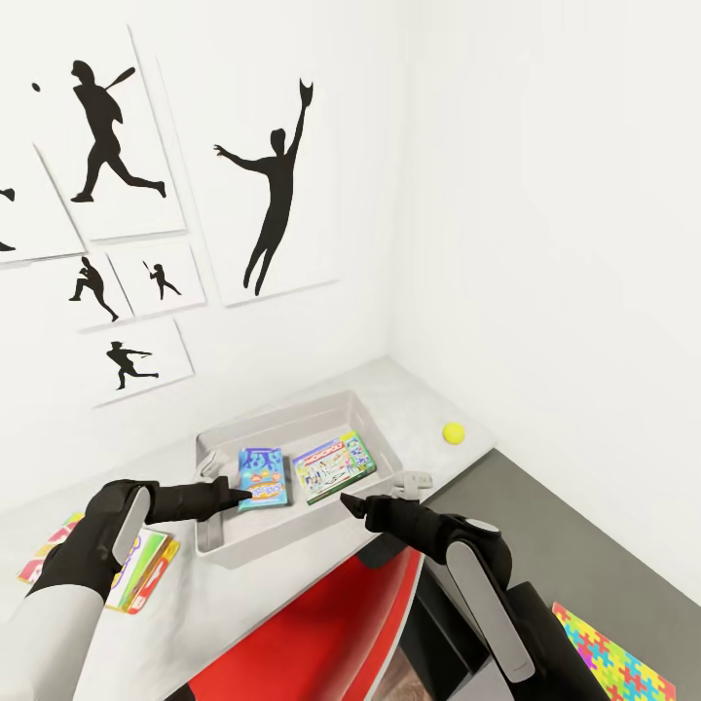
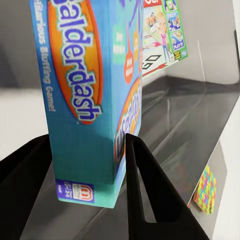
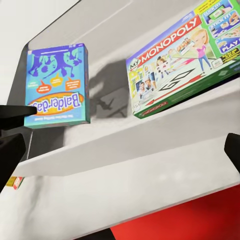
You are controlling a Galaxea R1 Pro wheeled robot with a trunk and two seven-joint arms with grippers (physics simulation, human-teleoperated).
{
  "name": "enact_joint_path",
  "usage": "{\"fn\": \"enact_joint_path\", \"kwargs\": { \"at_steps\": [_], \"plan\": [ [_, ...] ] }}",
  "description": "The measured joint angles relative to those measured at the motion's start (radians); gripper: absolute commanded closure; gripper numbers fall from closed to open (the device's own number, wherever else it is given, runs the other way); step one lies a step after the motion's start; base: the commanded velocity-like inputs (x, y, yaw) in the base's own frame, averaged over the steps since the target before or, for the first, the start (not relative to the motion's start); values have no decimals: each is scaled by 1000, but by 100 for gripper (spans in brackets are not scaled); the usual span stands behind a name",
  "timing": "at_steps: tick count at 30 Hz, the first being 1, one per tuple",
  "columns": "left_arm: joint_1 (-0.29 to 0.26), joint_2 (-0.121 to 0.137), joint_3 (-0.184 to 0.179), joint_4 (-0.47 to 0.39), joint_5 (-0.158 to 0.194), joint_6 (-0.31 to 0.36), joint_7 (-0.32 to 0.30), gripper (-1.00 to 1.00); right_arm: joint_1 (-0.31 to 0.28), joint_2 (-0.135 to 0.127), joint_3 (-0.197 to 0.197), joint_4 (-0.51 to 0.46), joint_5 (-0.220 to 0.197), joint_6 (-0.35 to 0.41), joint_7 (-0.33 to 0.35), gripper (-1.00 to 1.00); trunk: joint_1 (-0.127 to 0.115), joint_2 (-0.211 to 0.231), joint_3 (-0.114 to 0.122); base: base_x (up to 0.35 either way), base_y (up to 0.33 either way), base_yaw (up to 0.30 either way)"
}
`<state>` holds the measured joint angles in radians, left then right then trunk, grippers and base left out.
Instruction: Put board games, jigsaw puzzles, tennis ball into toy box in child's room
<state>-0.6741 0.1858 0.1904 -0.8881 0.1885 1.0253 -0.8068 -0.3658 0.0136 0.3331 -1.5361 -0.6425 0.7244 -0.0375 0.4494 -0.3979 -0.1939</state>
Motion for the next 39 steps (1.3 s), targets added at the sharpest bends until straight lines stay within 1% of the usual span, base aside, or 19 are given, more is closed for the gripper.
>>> {"fn": "enact_joint_path", "kwargs": {
  "at_steps": [3, 4, 13, 18, 22, 25, 28, 31, 35, 39],
  "plan": [
    [0, 0, 0, 0, -4, -1, -1, -100, 0, 0, 0, 0, 0, 0, 0, -100, 0, 0, 0, 0, 0, 0],
    [0, 0, 0, 0, 1, 1, -1, -100, 0, 0, 0, 0, 0, 0, 0, -100, 0, 0, 0, 0, 0, 0],
    [0, 1, 0, 0, 0, -1, -3, -100, 0, 0, 0, 0, 0, 0, 0, -100, 0, 0, 0, 0, 0, 0],
    [0, 5, 3, -3, 5, -1, -10, -100, 0, 0, 0, 0, 0, 0, 0, -100, 0, 0, 0, 0, 0, 0],
    [0, 11, 8, -22, 11, 1, -19, -100, 0, 0, 0, 0, 0, 0, 0, -100, 0, 0, 0, 0, 0, 0],
    [1, 14, 12, -58, 15, 5, -37, -100, 0, 0, -1, 0, 0, 0, 0, -100, 0, 0, 0, 0, 0, 0],
    [1, 18, 15, -102, 17, 12, -71, -100, 0, 0, -1, 0, 0, 0, 0, -100, 0, 0, 0, 0, 0, 0],
    [2, 33, 20, -150, 18, 16, -125, -100, 0, 0, -1, 0, 0, 0, 0, -100, 0, 0, 0, 0, 0, 0],
    [4, 72, 27, -201, 18, 18, -220, -100, 0, 0, -1, 0, 0, 0, 0, -100, 0, 0, 0, 0, 0, 0],
    [6, 118, 32, -229, 15, 17, -327, -100, 0, 0, -1, 0, 0, 0, 0, -100, 0, 0, 0, 0, 0, 0]
  ]
}}
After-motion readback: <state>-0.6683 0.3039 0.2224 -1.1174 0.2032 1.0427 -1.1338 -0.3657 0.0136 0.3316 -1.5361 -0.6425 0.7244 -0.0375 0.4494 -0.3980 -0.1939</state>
